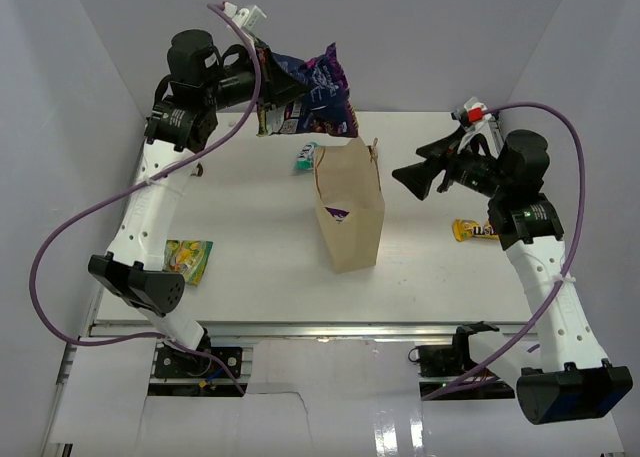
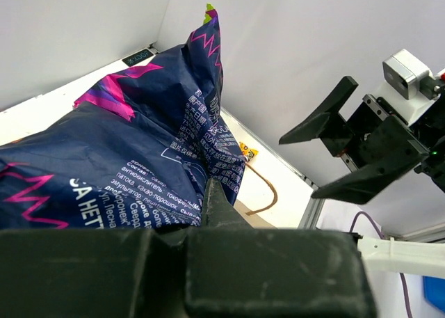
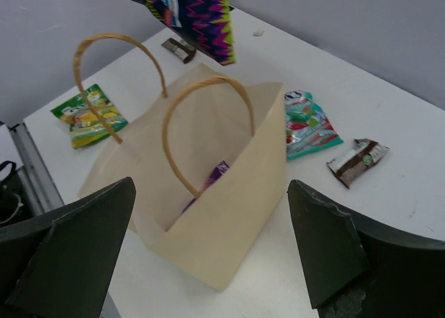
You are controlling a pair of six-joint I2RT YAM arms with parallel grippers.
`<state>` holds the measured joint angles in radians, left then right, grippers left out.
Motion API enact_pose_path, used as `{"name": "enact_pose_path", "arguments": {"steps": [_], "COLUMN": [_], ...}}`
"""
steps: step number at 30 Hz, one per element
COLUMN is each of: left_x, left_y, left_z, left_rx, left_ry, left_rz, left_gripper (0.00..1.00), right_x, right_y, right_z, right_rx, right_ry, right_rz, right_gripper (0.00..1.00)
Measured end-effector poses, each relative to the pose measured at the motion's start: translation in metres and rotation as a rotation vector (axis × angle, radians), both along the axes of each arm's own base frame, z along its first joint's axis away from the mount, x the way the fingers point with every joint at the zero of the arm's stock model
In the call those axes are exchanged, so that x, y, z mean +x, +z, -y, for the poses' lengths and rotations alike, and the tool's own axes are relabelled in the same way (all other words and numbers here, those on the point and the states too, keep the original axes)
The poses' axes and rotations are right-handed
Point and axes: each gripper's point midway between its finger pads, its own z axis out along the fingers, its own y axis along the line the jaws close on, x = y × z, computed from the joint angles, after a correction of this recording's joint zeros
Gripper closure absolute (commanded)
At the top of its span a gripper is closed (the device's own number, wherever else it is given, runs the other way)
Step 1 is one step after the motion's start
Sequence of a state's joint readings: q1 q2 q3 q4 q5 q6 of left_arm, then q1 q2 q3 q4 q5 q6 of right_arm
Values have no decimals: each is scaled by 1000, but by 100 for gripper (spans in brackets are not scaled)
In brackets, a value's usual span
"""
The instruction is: Place the snacks into the paper bag
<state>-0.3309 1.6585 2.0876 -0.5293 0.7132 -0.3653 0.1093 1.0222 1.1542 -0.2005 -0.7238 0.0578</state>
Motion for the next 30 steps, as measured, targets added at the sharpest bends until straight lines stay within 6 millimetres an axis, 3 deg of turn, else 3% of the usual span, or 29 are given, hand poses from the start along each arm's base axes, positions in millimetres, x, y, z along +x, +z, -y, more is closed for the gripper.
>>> {"name": "enact_pose_path", "arguments": {"steps": [4,9,11,13,17,21,30], "left_x": [-7,-17,-19,-21,-25,-28,-52], "left_y": [-1,-7,-9,-11,-18,-22,-39], "left_z": [10,22,24,25,23,26,50], "left_rx": [13,37,47,55,77,97,174], "left_ry": [-27,-62,-70,-74,-76,-92,-211], "left_rz": [18,22,21,22,29,53,118], "left_gripper": [100,100,100,100,100,100,100], "right_x": [-9,-13,-14,-14,-1,11,11], "right_y": [5,-8,-14,-19,-30,-37,-36], "right_z": [-25,-55,-64,-71,-72,-67,-66], "right_rx": [28,25,18,4,-25,-51,-60], "right_ry": [55,107,115,115,60,11,7], "right_rz": [-27,-81,-96,-103,-112,-109,-91], "right_gripper": [8,14,19,37,56,67,72]}}
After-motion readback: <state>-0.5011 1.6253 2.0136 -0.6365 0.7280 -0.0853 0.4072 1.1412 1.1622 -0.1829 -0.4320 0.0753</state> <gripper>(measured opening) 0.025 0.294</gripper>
